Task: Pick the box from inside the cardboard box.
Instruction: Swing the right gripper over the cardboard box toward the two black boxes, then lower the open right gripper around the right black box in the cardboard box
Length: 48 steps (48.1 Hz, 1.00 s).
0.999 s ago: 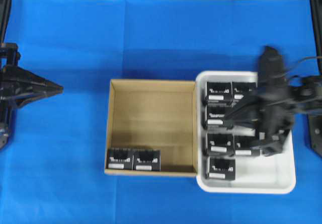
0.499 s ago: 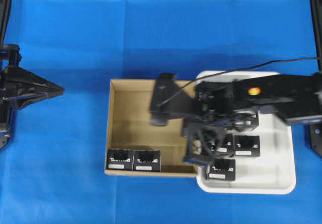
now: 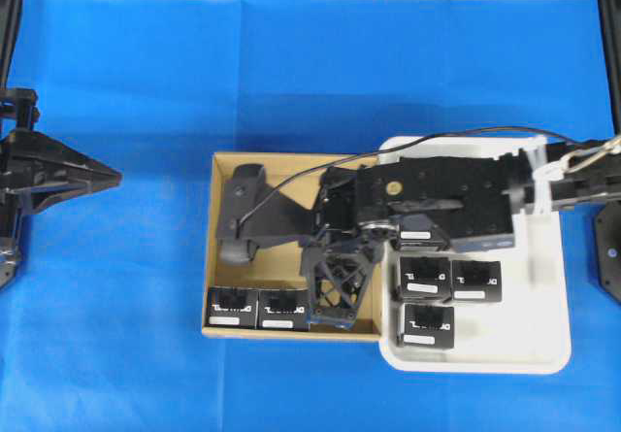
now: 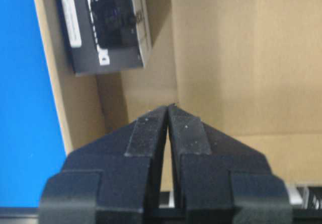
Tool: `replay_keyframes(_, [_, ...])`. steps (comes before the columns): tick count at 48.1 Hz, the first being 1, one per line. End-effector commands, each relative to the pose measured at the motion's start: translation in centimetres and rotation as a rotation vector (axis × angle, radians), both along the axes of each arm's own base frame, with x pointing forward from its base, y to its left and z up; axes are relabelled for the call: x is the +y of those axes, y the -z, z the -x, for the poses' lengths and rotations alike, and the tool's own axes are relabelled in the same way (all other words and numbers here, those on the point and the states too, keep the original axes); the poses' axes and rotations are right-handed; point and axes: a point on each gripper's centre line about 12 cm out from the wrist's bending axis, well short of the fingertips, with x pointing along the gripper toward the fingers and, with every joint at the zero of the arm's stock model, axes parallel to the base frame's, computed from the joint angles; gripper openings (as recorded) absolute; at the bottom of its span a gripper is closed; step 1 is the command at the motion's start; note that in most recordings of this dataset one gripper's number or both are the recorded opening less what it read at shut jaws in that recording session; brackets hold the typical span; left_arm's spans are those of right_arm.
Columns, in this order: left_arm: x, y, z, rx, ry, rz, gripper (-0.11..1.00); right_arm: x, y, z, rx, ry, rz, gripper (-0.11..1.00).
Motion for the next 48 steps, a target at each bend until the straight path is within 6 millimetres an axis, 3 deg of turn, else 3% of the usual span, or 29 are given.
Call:
replay_keyframes(1, [0.1, -1.1, -0.2, -0.025, -0.003, 0.001, -0.05, 0.1, -0.3, -0.5, -0.018, -0.026, -0.003, 0.19])
replay_keyframes(6, [0.1, -1.3, -0.2, -0.034, -0.004, 0.005, -0.05, 0.5, -0.4, -0.7, -0.026, -0.053, -0.03, 0.36])
replay_keyframes(14, [0.0, -1.4, -0.2, -0.036, -0.003, 0.006, -0.05, 1.0, -0.5, -1.1, -0.04, -0.073, -0.068, 0.83])
replay_keyframes(18, [0.0, -1.4, -0.2, -0.034, -0.002, 0.005, -0.05, 0.8, -0.3, -1.5, -0.052, -0.068, -0.071, 0.98])
replay_keyframes(33, [0.0, -1.4, -0.2, -0.033, -0.003, 0.008, -0.05, 0.0, 2.0, -2.7, -0.021, -0.015, -0.287, 0.99])
replay_keyframes(48, [0.0, -1.3, -0.2, -0.026, -0.003, 0.008, -0.05, 0.0, 4.4, -3.6, -0.024, -0.063, -0.279, 0.99])
